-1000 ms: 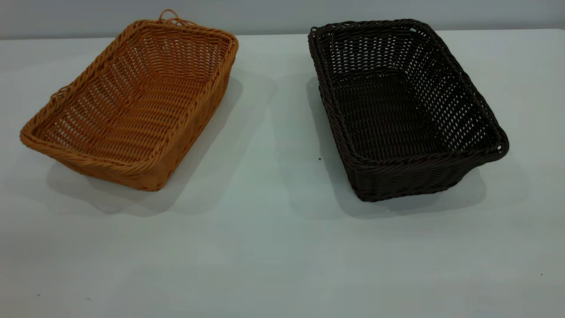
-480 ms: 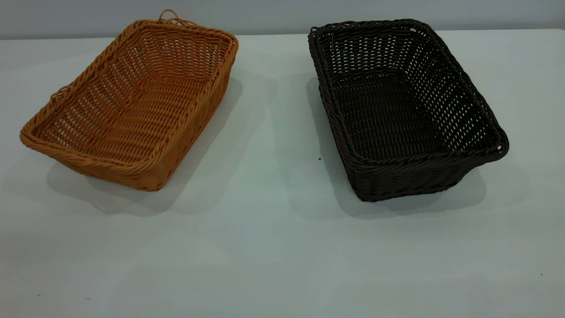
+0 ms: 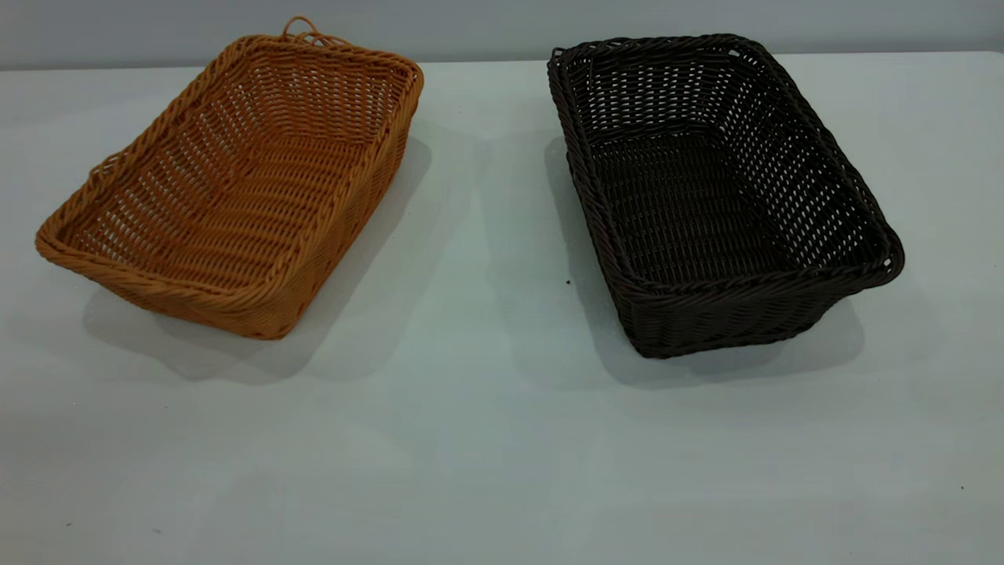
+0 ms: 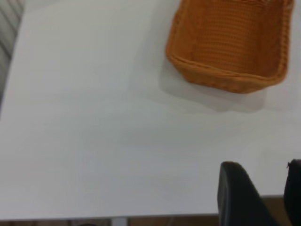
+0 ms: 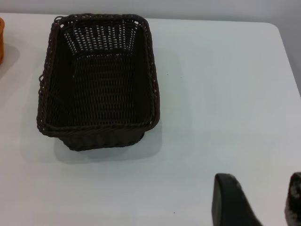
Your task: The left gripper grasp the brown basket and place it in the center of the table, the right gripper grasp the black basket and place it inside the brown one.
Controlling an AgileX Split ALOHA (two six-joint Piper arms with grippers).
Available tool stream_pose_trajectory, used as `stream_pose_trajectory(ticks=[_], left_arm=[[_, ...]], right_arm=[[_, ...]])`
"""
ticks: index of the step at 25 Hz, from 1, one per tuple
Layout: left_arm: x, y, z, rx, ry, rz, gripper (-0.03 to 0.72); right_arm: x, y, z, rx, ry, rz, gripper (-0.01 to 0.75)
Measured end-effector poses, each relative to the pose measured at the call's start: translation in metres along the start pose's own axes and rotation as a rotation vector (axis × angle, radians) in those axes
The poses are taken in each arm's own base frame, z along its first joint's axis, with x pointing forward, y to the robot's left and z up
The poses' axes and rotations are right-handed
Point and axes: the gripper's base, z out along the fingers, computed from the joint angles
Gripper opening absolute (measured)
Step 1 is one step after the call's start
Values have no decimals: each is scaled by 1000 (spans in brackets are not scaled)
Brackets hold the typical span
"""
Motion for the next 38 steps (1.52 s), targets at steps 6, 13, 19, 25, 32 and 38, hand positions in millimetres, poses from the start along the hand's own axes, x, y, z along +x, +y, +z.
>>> stream_pose_trajectory(ticks=[6,13,19,25,32,38], left_arm=[[-38,2,1,-20,-57,19,335],[-99,-2,41,-9,0,38,481],[-146,-7,101,-7,48,70,509],[-170,-13,185,6,171,86,509],[-175,-20,278,20,257,100,512],[-159,-25,349,26,363,109,512]], right_arm=[[0,0,0,-3,-1,14,349],[0,0,0,-5,-1,33,613],[-2,0,2,-5,14,50,655],[-13,-1,14,-6,86,62,629],[-39,-4,33,-1,113,72,609],[-51,-7,59,1,188,82,598]])
